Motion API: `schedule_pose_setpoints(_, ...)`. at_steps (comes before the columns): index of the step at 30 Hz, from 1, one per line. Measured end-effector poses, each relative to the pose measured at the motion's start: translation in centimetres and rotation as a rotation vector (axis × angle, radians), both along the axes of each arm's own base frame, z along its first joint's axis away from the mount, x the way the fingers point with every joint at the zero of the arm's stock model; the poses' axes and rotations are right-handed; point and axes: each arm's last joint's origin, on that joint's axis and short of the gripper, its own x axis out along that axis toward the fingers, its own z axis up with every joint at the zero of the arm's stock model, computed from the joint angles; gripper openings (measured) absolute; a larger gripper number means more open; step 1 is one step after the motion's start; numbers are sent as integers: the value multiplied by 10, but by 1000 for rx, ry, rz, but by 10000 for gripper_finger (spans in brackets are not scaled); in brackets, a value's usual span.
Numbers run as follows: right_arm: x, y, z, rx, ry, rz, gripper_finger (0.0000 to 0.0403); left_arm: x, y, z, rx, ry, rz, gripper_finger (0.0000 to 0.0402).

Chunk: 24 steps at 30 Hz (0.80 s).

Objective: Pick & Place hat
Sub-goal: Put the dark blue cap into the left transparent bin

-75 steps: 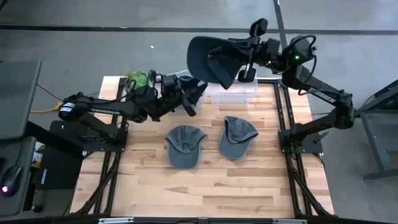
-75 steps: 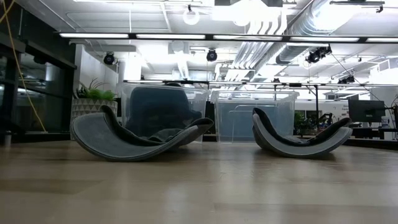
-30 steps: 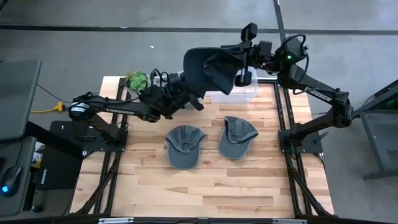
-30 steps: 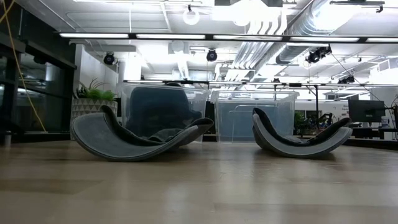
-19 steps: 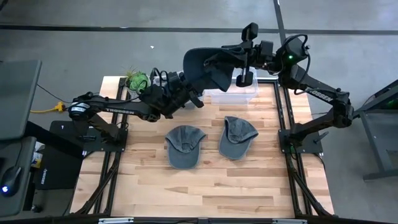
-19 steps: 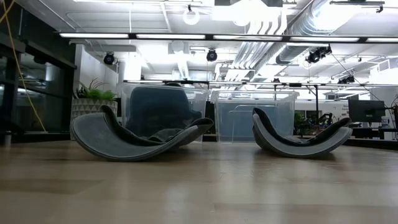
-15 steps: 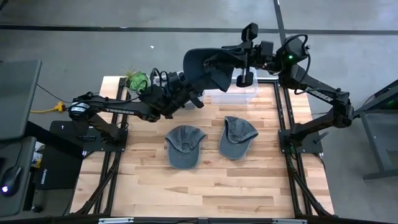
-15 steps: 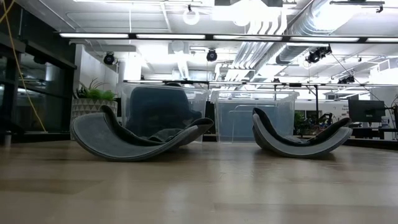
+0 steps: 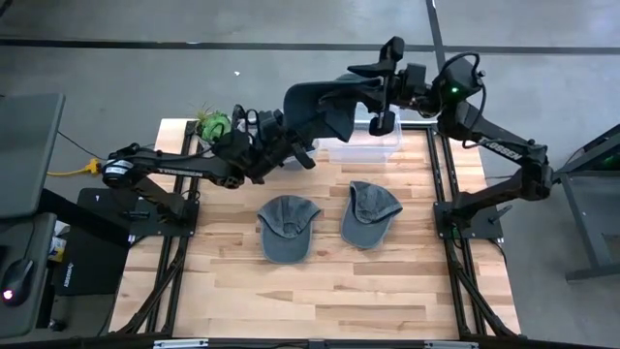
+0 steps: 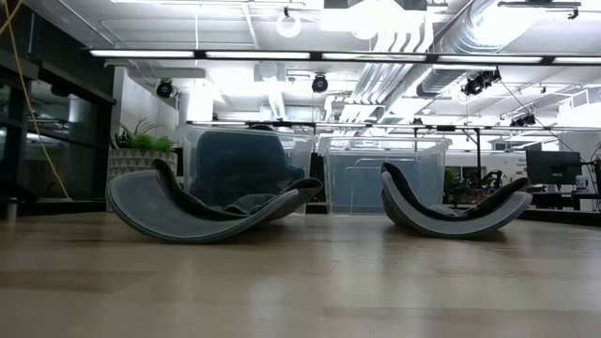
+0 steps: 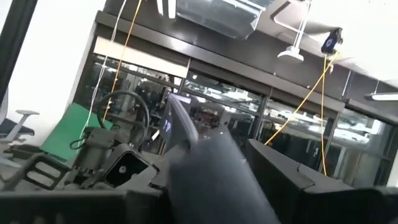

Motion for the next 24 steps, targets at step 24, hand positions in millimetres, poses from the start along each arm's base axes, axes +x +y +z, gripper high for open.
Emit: schedule_pose_setpoints(24,-8,4,-15,238,229,124,181,-49,3,3,21,462,154,0)
